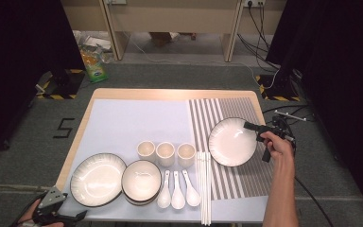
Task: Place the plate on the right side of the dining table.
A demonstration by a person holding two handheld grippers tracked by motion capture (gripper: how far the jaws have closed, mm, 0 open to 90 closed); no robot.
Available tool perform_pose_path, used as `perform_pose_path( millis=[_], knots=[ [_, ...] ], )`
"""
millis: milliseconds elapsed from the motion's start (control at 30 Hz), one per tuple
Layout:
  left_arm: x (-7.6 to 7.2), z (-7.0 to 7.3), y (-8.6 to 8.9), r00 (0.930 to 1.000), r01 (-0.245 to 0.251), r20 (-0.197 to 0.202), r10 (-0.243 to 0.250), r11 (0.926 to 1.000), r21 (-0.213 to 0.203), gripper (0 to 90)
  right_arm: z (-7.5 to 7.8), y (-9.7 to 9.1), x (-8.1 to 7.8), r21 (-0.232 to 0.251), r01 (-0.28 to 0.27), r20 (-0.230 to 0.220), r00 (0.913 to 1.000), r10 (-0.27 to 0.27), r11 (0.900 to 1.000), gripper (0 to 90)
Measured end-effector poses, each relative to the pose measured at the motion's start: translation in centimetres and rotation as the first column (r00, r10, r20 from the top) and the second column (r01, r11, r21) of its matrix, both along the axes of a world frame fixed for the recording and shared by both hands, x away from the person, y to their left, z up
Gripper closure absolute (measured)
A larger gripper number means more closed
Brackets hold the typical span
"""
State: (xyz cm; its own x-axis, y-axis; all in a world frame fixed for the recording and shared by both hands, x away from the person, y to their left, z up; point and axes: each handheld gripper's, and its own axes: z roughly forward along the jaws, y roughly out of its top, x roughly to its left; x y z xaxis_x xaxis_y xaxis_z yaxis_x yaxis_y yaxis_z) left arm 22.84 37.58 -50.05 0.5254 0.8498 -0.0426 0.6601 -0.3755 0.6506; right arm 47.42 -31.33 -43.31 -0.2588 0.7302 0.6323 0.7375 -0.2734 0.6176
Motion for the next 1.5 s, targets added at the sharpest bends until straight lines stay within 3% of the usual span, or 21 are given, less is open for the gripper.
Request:
perform_pose_path(
  millis=[267, 467, 500, 600, 633, 800, 833, 933, 967, 1067, 1167, 1267, 1400, 1500],
  knots=[
    [0.0, 0.0, 0.0, 1.0, -0.001, -0.001, 0.001, 1.0, 0.002, 0.0, 0.0, -0.3, -0.1, -0.025, 0.008, -0.012, 0.9999, -0.008, 0.9996, 74.4],
    [0.0, 0.0, 0.0, 1.0, -0.001, 0.003, 0.001, 1.0, 0.002, 0.0, -0.2, -0.7, -0.3, -0.099, 0.009, -0.028, 0.9995, -0.012, 0.995, 77.1],
    [0.0, 0.0, 0.0, 1.0, -0.003, 0.003, 0.003, 1.0, 0.002, 0.0, -0.3, -0.9, -0.4, -0.13, 0.011, -0.035, 0.9993, -0.015, 0.9915, 77.9],
    [0.0, 0.0, 0.0, 1.0, -0.002, 0.003, 0.002, 1.0, 0.002, 0.0, -0.4, -1.1, -0.5, -0.14, 0.013, -0.043, 0.9989, -0.019, 0.9901, 78.4],
    [0.0, 0.0, 0.0, 1.0, -0.005, 0.005, 0.004, 1.0, 0.003, 0.0, -0.4, -1.4, -0.6, -0.171, 0.016, -0.048, 0.9985, -0.025, 0.9852, 78.6],
    [0.0, 0.0, 0.0, 1.0, -0.003, 0.004, 0.003, 1.0, 0.002, 0.0, -0.7, -1.8, -0.8, -0.207, 0.025, -0.06, 0.9975, -0.038, 0.9781, 78.6],
    [-0.1, 0.0, 0.0, 1.0, -0.003, 0.005, 0.003, 1.0, 0.002, 0.0, -0.8, -1.7, -0.9, -0.231, 0.023, -0.062, 0.9974, -0.038, 0.9727, 78.5],
    [-0.1, 0.0, 0.0, 1.0, -0.005, 0.007, 0.005, 1.0, 0.004, 0.0, -1.0, -1.8, -1.0, -0.231, 0.026, -0.061, 0.9973, -0.041, 0.9725, 78.5],
    [-0.1, 0.0, 0.0, 1.0, 0.0, 0.004, 0.0, 1.0, 0.004, 0.0, -1.2, -1.9, -1.0, -0.257, 0.029, -0.074, 0.996, -0.05, 0.9659, 78.0],
    [-0.1, 0.0, 0.0, 1.0, 0.0, 0.004, 0.0, 1.0, 0.004, 0.0, -1.4, -1.9, -1.0, -0.276, 0.03, -0.082, 0.9951, -0.055, 0.9608, 77.8],
    [-0.1, 0.0, 0.0, 1.0, 0.001, 0.002, -0.001, 1.0, 0.004, 0.0, -2.0, -2.0, -1.0, -0.323, 0.013, -0.109, 0.9928, -0.05, 0.9465, 76.6],
    [-0.1, 0.0, 0.0, 1.0, -0.001, 0.005, 0.001, 1.0, 0.004, 0.0, -2.5, -2.0, -1.0, -0.342, 0.014, -0.116, 0.9916, -0.057, 0.9395, 75.4],
    [-0.1, 0.0, 0.0, 1.0, -0.003, 0.006, 0.003, 1.0, 0.007, 0.0, -2.6, -2.0, -1.0, -0.36, 0.012, -0.12, 0.991, -0.059, 0.933, 74.2],
    [-0.1, 0.0, 0.0, 1.0, -0.004, 0.005, 0.004, 1.0, 0.008, 0.0, -2.5, -2.1, -1.1, -0.348, 0.03, -0.113, 0.9908, -0.073, 0.937, 72.3]
  ],
)
